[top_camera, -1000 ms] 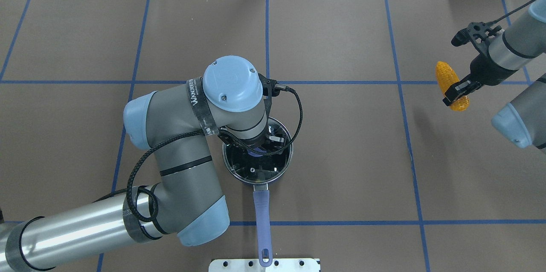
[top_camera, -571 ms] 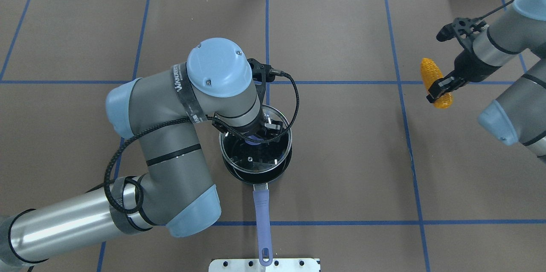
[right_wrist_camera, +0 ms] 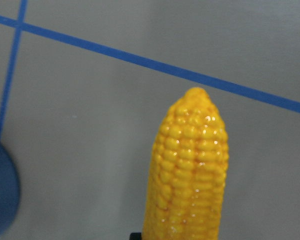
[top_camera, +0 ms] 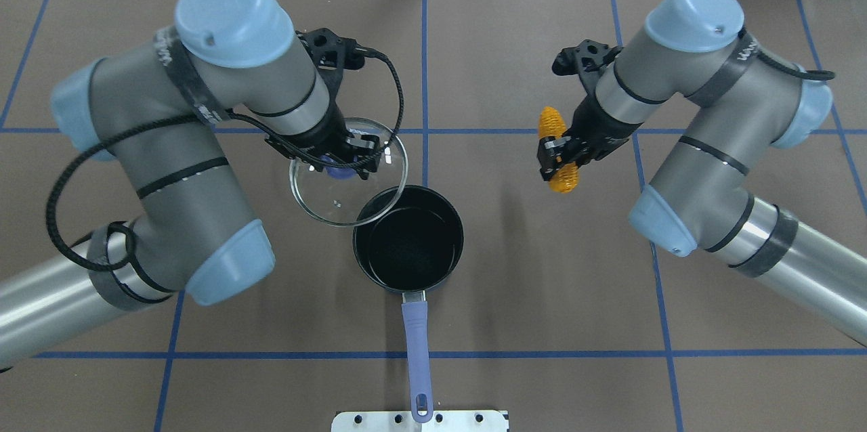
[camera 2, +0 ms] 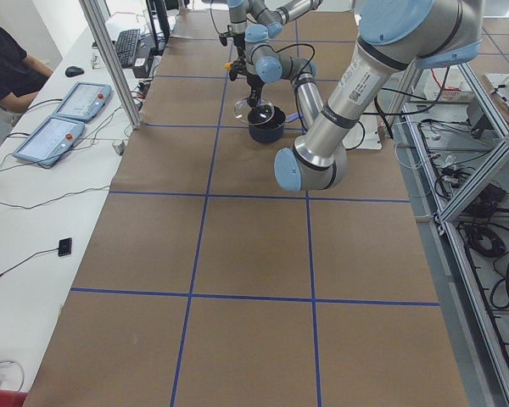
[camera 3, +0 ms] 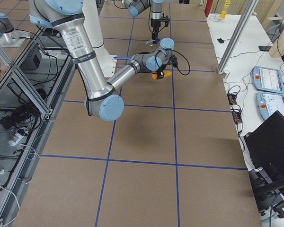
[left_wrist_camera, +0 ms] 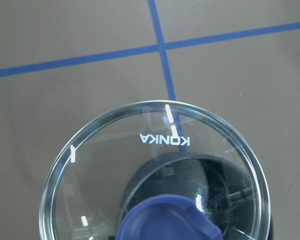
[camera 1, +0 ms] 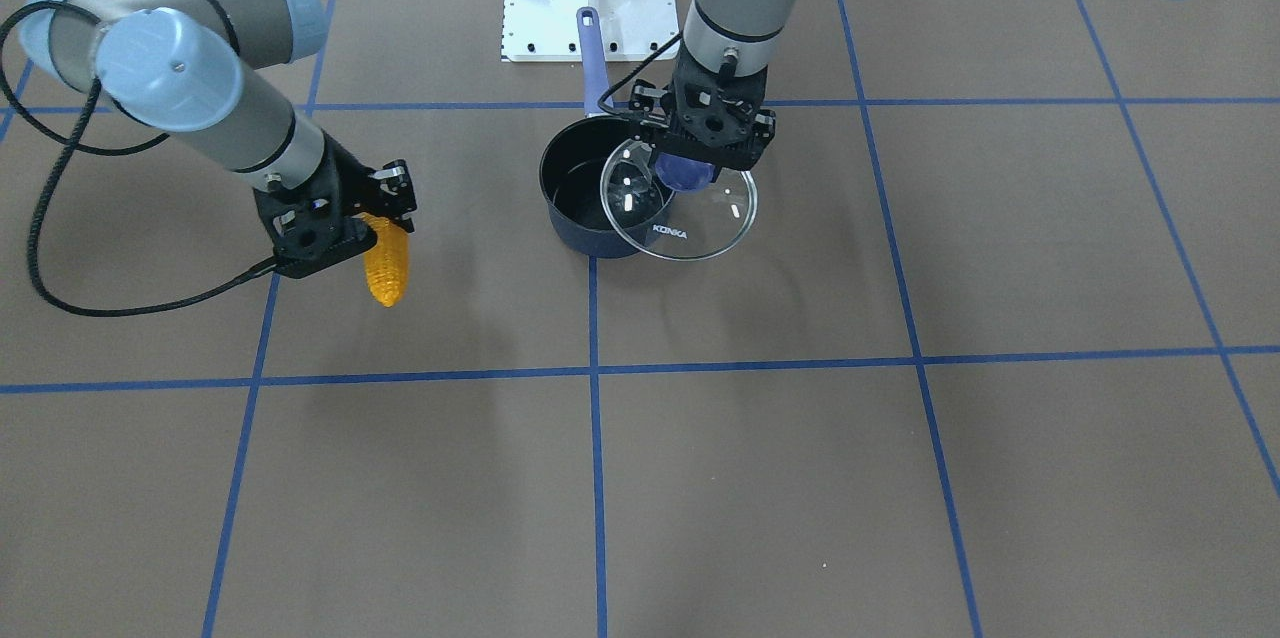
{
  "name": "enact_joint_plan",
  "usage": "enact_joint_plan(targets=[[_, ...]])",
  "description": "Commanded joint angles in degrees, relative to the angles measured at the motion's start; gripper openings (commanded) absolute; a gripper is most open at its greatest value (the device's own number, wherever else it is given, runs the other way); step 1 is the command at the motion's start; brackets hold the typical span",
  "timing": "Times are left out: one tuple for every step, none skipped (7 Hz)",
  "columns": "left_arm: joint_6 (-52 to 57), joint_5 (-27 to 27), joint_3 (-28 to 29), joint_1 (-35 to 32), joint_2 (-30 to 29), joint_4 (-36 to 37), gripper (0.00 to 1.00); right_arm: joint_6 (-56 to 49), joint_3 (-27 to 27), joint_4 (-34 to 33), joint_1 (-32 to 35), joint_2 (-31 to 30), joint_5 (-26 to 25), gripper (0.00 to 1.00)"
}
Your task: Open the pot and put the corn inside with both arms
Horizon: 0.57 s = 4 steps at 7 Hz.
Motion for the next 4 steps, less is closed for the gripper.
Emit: enact_joint_plan(targets=[[10.6,-1.3,-0.1,-6.5,4.0,0.0,0.63,5.0,0.1,-0.1,-5.8,5.8,-0.4,0.16],[15.6,-3.3,1.0,-9.6,5.3,0.1,0.63,5.1,0.0,-0.1,-8.2,7.3,-0.4,0.16],[20.8,-5.8,2.8,-12.3,6.5,-0.5,0.63,5.4,-0.5,-0.2,-10.4,9.1,-0.9,0.18],[23.9,-6.1,4.0,-14.0,7.5,-0.8,0.63,5.6,-0.8,-0.2,-11.9,10.0,-1.6,0.19]])
